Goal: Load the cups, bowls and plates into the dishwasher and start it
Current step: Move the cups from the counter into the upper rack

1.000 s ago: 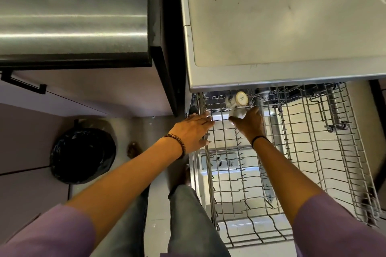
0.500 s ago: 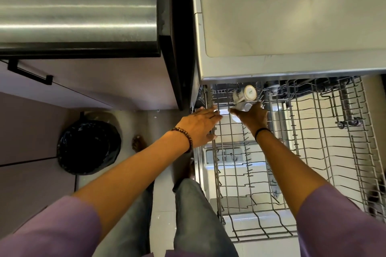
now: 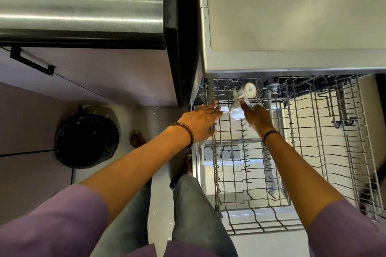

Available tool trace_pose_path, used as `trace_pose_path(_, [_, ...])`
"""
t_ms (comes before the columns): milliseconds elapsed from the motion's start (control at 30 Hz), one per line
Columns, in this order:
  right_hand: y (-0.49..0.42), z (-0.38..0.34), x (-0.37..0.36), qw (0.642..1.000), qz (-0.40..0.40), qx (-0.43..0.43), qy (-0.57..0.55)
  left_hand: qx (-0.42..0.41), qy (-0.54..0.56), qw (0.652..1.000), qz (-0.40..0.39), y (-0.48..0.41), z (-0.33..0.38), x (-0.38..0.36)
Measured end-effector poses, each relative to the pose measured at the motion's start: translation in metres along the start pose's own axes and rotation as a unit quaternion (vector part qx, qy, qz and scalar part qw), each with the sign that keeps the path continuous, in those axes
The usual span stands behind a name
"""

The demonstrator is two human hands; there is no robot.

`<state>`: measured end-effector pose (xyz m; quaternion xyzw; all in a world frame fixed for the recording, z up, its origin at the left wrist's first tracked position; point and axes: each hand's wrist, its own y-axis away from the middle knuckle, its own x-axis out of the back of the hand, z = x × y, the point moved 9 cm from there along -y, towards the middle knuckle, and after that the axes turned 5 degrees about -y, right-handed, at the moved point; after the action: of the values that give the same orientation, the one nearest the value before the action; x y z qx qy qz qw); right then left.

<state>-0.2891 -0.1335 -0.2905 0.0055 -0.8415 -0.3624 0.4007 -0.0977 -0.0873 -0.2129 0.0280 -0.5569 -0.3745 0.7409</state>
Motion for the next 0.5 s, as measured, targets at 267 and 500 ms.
trace_pose_path(267, [0.09, -0.036, 0.003, 0.993, 0.035, 0.106, -0.041, 0.01, 0.015, 0.999, 0.028, 0.033, 0.006, 0.022])
trace_pose_path(500, [0.189, -0.126, -0.01, 0.964, -0.01, 0.241, -0.112, 0.069, 0.106, 0.979, 0.157, 0.088, -0.022, 0.099])
